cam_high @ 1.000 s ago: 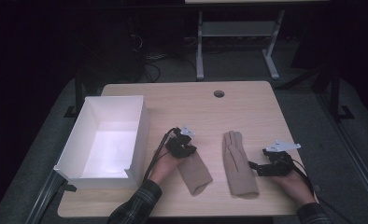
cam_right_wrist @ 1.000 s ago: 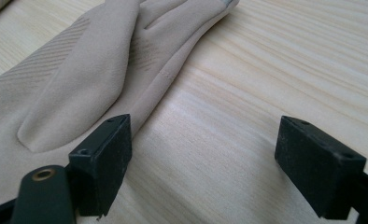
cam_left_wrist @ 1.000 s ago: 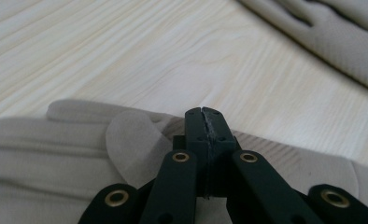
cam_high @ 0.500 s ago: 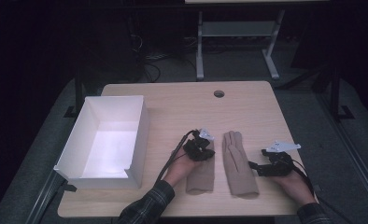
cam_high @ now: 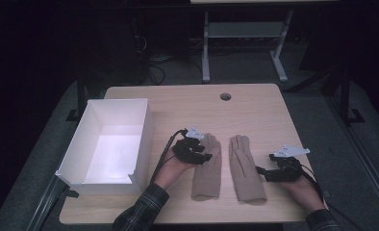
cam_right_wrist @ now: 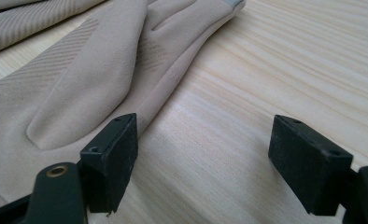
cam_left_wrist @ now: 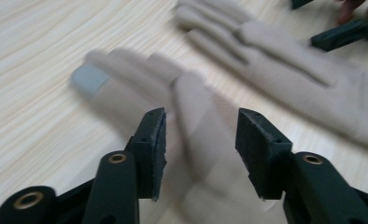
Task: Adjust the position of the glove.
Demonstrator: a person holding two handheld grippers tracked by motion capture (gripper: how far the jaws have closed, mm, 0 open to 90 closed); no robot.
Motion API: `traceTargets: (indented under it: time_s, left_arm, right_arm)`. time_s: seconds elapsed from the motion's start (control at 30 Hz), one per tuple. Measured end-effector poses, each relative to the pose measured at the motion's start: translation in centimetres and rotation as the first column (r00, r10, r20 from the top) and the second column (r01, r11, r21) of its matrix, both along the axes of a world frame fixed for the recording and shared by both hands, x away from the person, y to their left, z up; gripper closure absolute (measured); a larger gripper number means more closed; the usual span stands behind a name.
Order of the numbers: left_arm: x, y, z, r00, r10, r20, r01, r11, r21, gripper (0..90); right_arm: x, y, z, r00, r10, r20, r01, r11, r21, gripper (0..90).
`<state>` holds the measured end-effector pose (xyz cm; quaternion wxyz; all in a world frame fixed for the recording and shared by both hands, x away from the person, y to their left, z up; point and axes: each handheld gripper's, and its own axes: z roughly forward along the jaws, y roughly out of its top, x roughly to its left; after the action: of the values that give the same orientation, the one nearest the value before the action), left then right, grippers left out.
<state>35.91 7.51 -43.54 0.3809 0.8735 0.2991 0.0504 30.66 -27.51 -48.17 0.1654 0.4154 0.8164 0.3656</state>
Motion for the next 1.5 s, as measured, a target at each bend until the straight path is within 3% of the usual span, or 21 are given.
traceTargets:
  time_s: [0.2,0.33,0.47,0.57,0.6,0.63,0.67,0.73,0.77,0.8,0.87,0.93,0.97,1.0,1.03,1.07,1.1,1.13,1.27,1.5]
  left_arm:
    - [0.6,1.4,-1.6,0.9973,0.064,-0.036,-0.064,0.9979,-0.012,50.5]
    - [0.7,1.1,-2.3,0.9951,0.088,-0.044,-0.087,0.9956,0.036,53.8]
    - [0.5,0.9,-2.5,0.9948,0.088,-0.051,-0.085,0.9948,0.057,57.0]
    - [0.2,0.6,-2.6,0.9965,0.077,-0.032,-0.075,0.9945,0.073,62.5]
    - [0.1,0.5,-2.6,0.9971,0.069,-0.032,-0.066,0.9948,0.077,65.6]
    - [0.1,0.5,-2.6,0.9971,0.069,-0.032,-0.066,0.9948,0.077,67.5]
    - [0.1,0.4,-2.6,0.9974,0.064,-0.031,-0.062,0.9949,0.080,73.5]
    - [0.0,0.3,-2.6,0.9976,0.057,-0.038,-0.054,0.9954,0.079,79.8]
    - [0.0,0.2,-2.6,0.9974,0.055,-0.047,-0.051,0.9958,0.077,83.8]
    - [0.0,0.2,-2.5,0.9977,0.053,-0.042,-0.049,0.9957,0.079,85.8]
    - [0.1,0.2,-2.5,0.9973,0.055,-0.048,-0.052,0.9957,0.076,86.8]
    - [0.2,0.3,-2.5,0.9965,0.058,-0.059,-0.055,0.9967,0.060,87.6]
    - [0.3,0.6,-2.4,0.9947,0.067,-0.078,-0.065,0.9973,0.033,87.8]
    - [0.3,0.6,-2.4,0.9947,0.067,-0.078,-0.065,0.9973,0.033,87.8]
    - [0.4,0.9,-2.0,0.9943,0.064,-0.086,-0.064,0.9979,-0.002,87.8]
    - [0.4,0.9,-2.0,0.9943,0.064,-0.086,-0.064,0.9979,-0.002,87.8]
    - [0.4,1.0,-1.8,0.9929,0.070,-0.096,-0.074,0.9967,-0.033,87.8]
    - [0.4,1.2,-1.5,0.9936,0.060,-0.096,-0.063,0.9976,-0.030,87.8]
    - [0.3,1.3,-0.9,0.9911,0.051,-0.123,-0.063,0.9931,-0.099,87.8]
    - [0.3,1.0,0.0,0.9908,0.033,-0.132,-0.056,0.9829,-0.176,87.8]
  right_arm:
    - [0.0,0.0,0.0,1.0000,0.000,0.000,0.000,1.000,0.000,24.1]
    - [-0.1,0.0,0.0,1.0000,0.001,-0.004,-0.001,1.000,0.002,25.1]
    - [-0.1,0.0,0.0,1.0000,0.002,-0.004,-0.002,1.000,0.003,25.7]
    - [-0.1,0.1,0.1,1.0000,0.006,0.001,-0.006,1.000,0.006,30.9]
    - [-0.2,0.1,0.1,0.9999,0.011,0.006,-0.011,1.000,0.011,42.6]
    - [-0.2,0.1,0.1,0.9999,0.011,0.006,-0.011,1.000,0.011,42.6]
    - [-0.3,0.1,0.4,0.9997,0.021,-0.010,-0.021,0.999,0.027,54.5]
    - [-0.3,0.2,0.5,0.9995,0.030,-0.015,-0.029,0.999,0.031,59.3]
    - [-0.3,0.3,0.6,0.9986,0.047,-0.025,-0.046,0.998,0.038,69.3]
    - [-0.3,0.4,0.7,0.9985,0.048,-0.024,-0.047,0.998,0.044,73.8]
    - [-0.3,0.4,0.7,0.9983,0.055,-0.023,-0.053,0.997,0.054,78.0]
    - [-0.4,0.4,0.9,0.9973,0.064,-0.035,-0.062,0.996,0.057,87.1]
    - [-0.4,0.4,0.9,0.9955,0.082,-0.046,-0.080,0.995,0.053,90.0]
    - [-0.4,0.4,0.9,0.9955,0.082,-0.046,-0.080,0.995,0.053,90.0]
    - [-0.5,0.6,0.8,0.9934,0.097,-0.060,-0.094,0.994,0.054,90.0]
    - [-0.5,0.6,0.8,0.9934,0.097,-0.060,-0.094,0.994,0.054,90.0]
    - [-0.5,0.7,0.8,0.9927,0.102,-0.063,-0.099,0.994,0.052,90.0]
    - [-0.4,1.0,0.7,0.9904,0.122,-0.066,-0.118,0.992,0.052,90.0]
    - [-0.4,1.6,0.6,0.9875,0.142,-0.068,-0.138,0.988,0.062,90.0]
    - [-0.4,3.2,0.6,0.9805,0.184,-0.068,-0.179,0.981,0.075,90.0]
